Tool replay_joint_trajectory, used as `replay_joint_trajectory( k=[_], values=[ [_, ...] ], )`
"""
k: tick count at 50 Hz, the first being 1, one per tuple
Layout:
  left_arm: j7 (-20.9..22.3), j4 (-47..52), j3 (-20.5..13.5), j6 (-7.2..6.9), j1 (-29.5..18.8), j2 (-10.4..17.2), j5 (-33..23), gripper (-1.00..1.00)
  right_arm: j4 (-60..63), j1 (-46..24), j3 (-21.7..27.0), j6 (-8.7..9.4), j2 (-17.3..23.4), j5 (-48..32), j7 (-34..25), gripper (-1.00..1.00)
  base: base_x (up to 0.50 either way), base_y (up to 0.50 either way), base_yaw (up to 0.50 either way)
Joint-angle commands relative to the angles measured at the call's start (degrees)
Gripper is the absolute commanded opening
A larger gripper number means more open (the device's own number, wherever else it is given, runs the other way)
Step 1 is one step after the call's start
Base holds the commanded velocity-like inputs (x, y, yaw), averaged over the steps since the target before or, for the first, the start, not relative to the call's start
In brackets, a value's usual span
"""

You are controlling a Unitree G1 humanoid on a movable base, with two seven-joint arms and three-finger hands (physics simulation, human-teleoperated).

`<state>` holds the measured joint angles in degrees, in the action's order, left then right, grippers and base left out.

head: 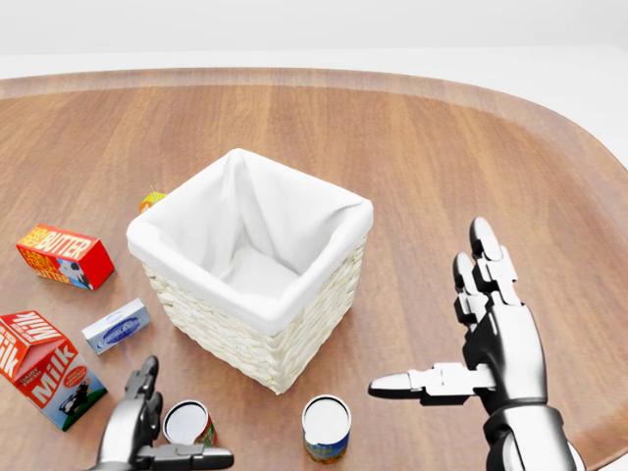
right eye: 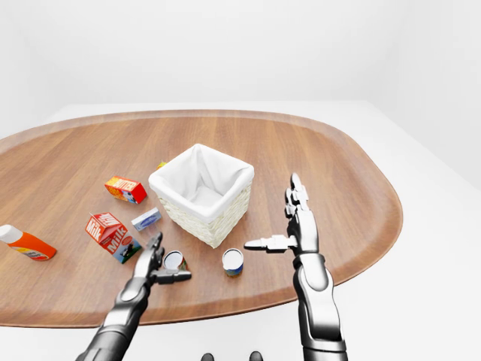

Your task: Pick up the tomato sauce, and put it in the basket.

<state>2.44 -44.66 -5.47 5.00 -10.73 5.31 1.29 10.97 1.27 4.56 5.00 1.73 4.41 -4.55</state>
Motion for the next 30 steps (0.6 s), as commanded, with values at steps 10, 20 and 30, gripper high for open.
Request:
replay_joint_trajectory(
  k=[10,20,30],
  values=[
    [-0.22,-8.2,-0.05,0.0,-2.94,0.33,0.44,1.0,-0.43,-0.24,0.22,0.0,0.1,0.16,-0.04,1.0,0.0,0.0,0.0],
    [-0.7,-4.07,0.18,0.0,-1.51,0.43,0.15,1.0,-0.5,-0.19,0.12,0.0,0.06,0.08,0.0,1.0,0.0,0.0,0.0],
    [0.82,-8.8,-0.38,0.0,-2.59,0.44,1.22,-1.0,-0.19,-0.06,0.03,0.0,0.01,0.08,0.09,1.0,0.0,0.0,0.0]
  ],
)
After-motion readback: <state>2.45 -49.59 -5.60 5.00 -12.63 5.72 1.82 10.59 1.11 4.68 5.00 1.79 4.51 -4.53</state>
